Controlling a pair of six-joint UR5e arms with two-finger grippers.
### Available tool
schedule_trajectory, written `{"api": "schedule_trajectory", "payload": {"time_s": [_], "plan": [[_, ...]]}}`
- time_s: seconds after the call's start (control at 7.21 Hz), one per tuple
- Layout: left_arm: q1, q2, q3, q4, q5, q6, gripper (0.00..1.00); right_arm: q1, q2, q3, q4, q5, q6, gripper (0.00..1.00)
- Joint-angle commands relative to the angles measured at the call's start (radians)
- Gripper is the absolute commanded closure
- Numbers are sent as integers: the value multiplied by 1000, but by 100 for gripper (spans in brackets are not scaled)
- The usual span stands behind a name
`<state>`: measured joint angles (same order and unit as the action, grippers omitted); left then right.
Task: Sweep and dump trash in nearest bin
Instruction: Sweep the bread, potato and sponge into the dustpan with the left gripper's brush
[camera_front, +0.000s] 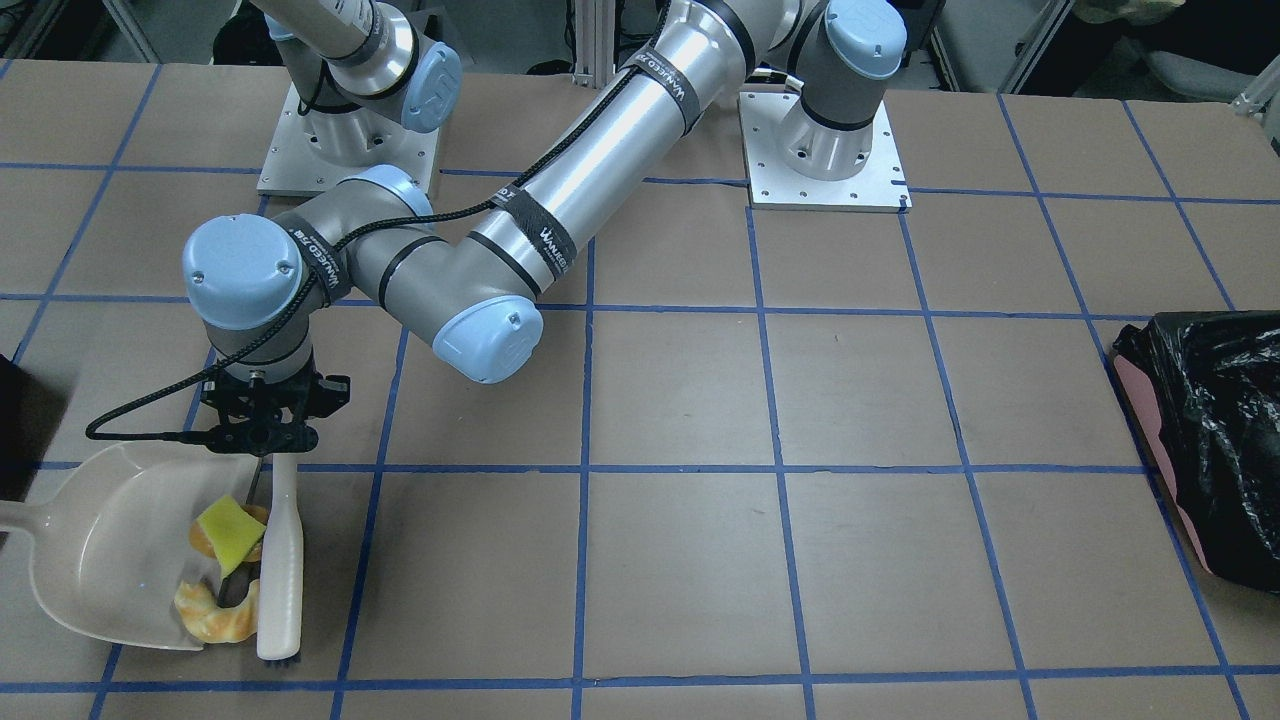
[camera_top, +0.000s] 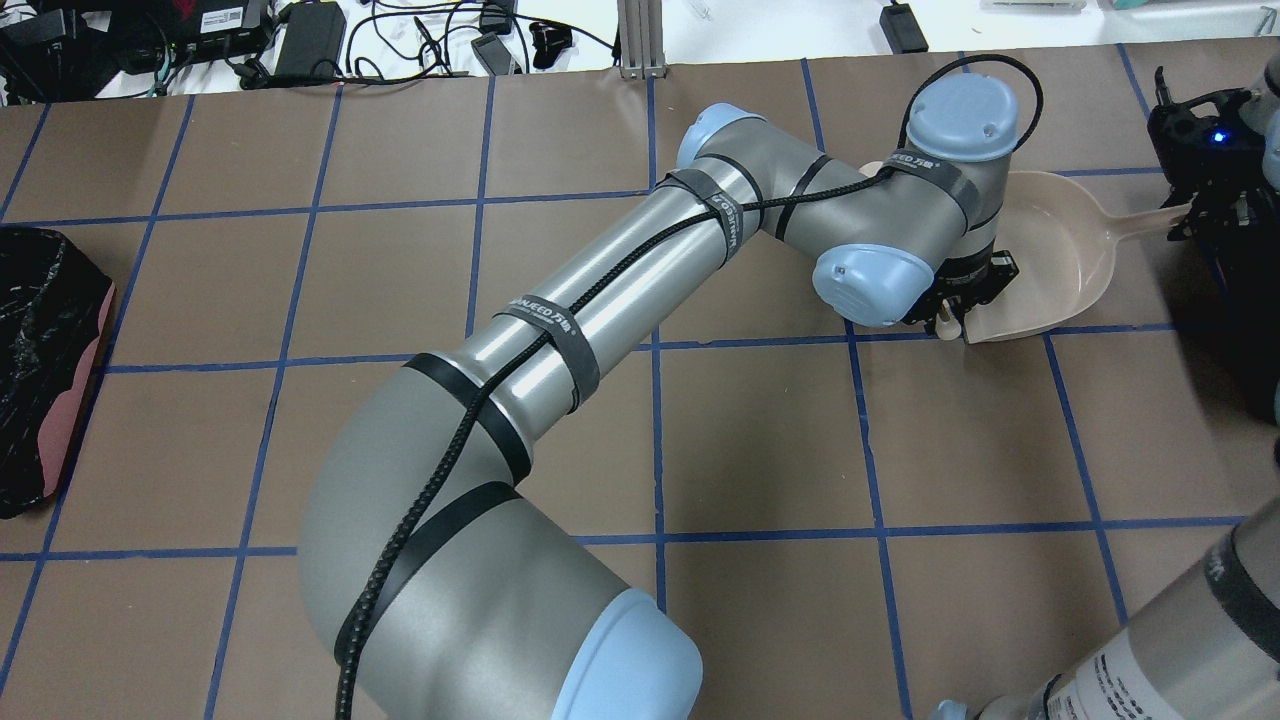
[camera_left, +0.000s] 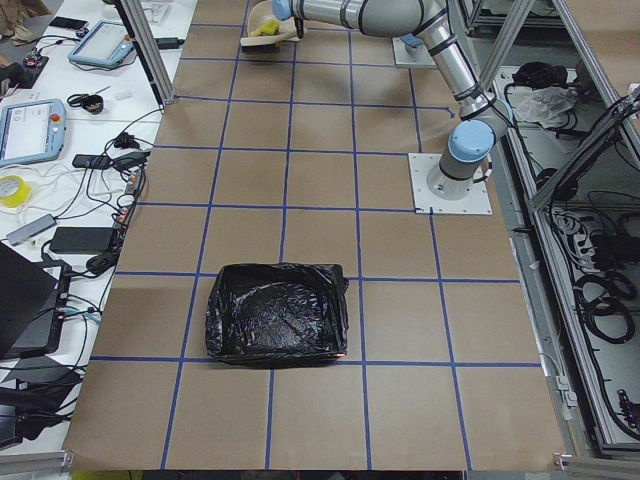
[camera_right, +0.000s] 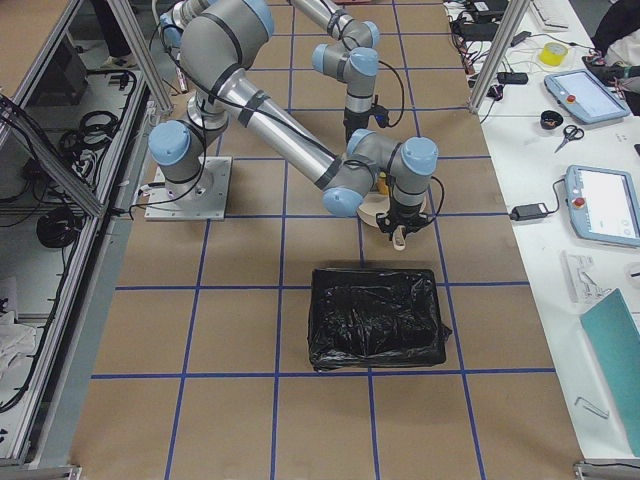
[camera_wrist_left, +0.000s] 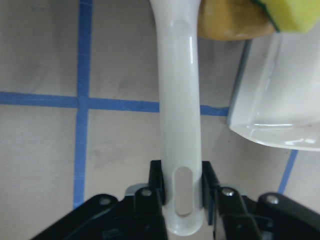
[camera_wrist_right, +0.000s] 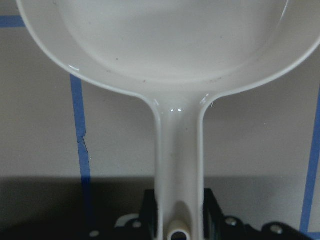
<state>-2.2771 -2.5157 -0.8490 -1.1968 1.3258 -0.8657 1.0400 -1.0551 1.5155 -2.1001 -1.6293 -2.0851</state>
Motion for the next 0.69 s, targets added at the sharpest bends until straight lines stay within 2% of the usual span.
{"api": "schedule_trajectory", "payload": {"time_s": [0.0, 0.56], "plan": [[-24, -38, 82, 3, -20, -54, 100, 0, 1, 0, 0, 0, 0, 88], [-64, -104, 194, 40, -56, -137, 100, 0, 7, 2, 0, 0, 5, 88]]}}
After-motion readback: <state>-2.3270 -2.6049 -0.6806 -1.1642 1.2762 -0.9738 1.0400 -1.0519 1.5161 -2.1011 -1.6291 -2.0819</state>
